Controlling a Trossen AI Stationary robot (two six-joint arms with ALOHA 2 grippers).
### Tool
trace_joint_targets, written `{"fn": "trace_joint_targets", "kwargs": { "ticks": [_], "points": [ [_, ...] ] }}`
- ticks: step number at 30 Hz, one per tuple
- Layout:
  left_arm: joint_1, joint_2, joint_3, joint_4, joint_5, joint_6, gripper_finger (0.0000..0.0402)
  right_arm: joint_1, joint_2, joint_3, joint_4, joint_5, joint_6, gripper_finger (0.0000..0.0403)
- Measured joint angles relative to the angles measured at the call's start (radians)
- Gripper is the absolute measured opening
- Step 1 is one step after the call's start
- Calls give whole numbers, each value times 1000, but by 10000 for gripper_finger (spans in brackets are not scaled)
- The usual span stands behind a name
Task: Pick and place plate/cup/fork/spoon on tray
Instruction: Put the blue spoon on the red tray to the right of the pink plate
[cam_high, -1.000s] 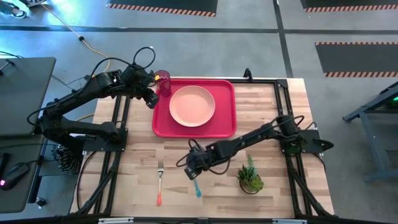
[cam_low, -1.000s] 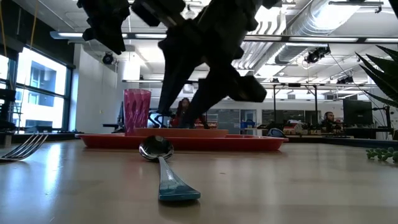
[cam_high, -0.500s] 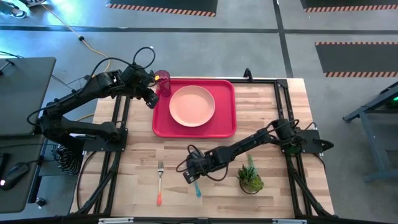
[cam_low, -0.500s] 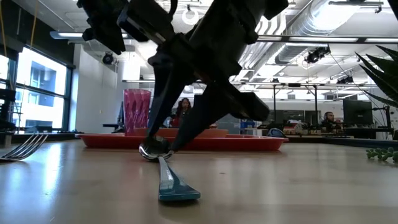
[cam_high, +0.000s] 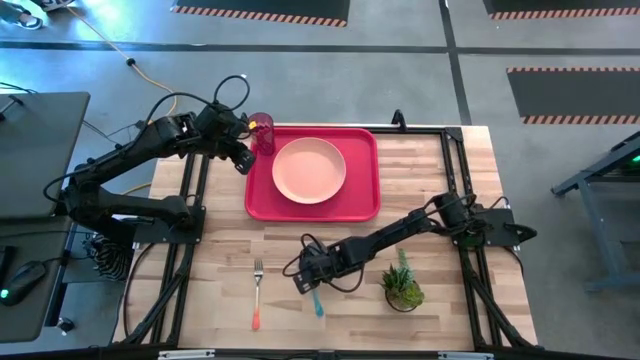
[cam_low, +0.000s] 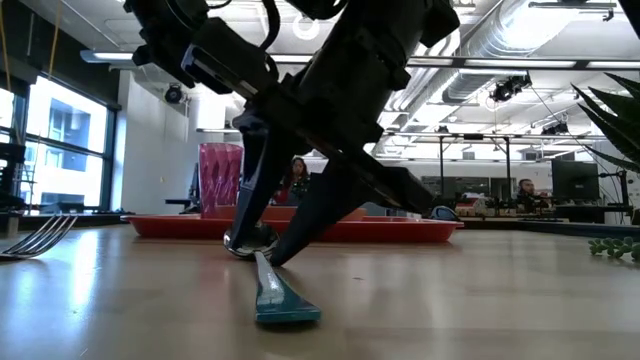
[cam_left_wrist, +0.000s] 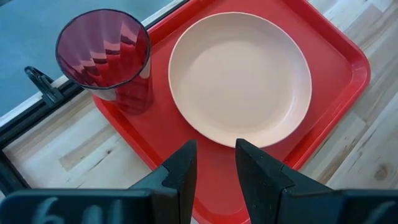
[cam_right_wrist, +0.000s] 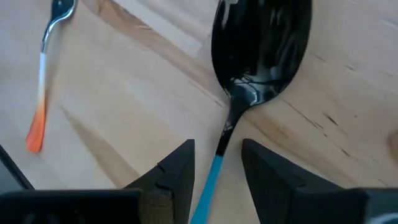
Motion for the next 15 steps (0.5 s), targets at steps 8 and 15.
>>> {"fn": "trace_joint_targets", "kwargs": {
  "ticks": [8,15],
  "points": [
    [0,0,0,0,0,0,102,1,7,1,-32,32,74,87],
    [0,0,0,0,0,3,102,-9,9,0,-58,34,141,59]
  ]
}}
